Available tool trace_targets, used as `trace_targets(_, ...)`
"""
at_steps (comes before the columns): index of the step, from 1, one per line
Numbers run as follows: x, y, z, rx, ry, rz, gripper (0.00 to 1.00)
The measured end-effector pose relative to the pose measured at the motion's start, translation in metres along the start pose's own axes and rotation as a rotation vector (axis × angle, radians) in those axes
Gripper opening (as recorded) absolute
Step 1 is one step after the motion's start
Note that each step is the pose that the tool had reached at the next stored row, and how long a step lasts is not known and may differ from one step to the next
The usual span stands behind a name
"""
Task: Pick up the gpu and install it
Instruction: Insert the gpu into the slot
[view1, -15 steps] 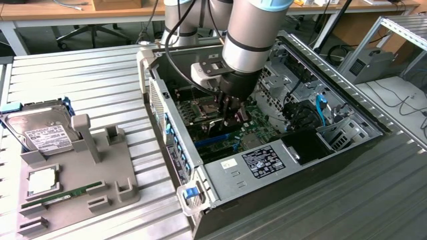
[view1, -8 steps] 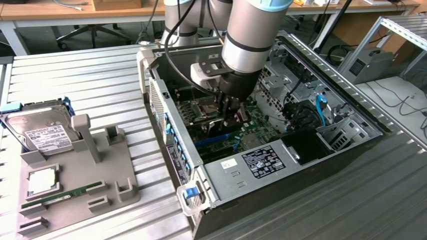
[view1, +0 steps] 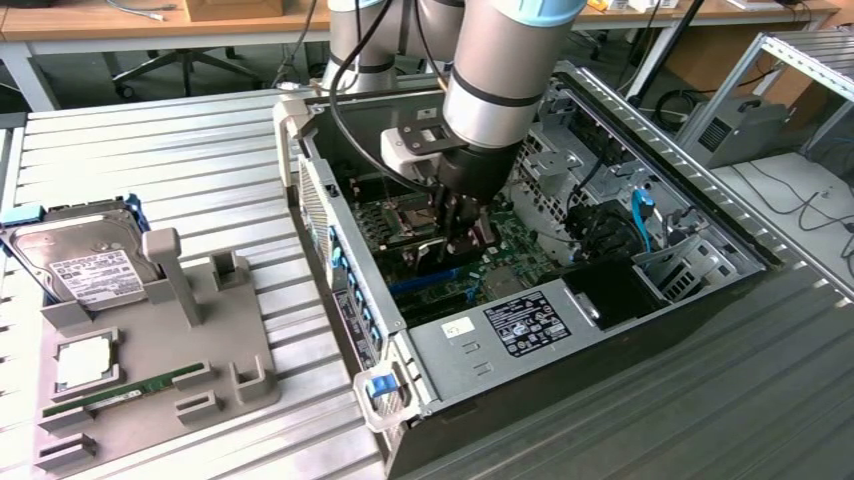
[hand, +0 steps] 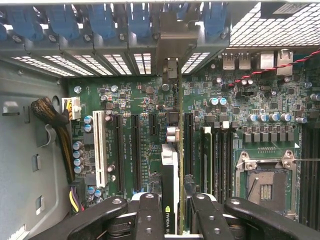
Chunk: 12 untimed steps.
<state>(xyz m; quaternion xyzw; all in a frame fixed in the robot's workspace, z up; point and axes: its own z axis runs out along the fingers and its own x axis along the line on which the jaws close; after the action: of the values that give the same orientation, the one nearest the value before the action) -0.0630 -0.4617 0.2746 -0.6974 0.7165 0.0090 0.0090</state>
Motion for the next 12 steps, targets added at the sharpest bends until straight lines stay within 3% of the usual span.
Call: trace_targets(12, 0.0, 0.0004, 0.0019, 0.0028, 0.0002, 0.0, 0.27)
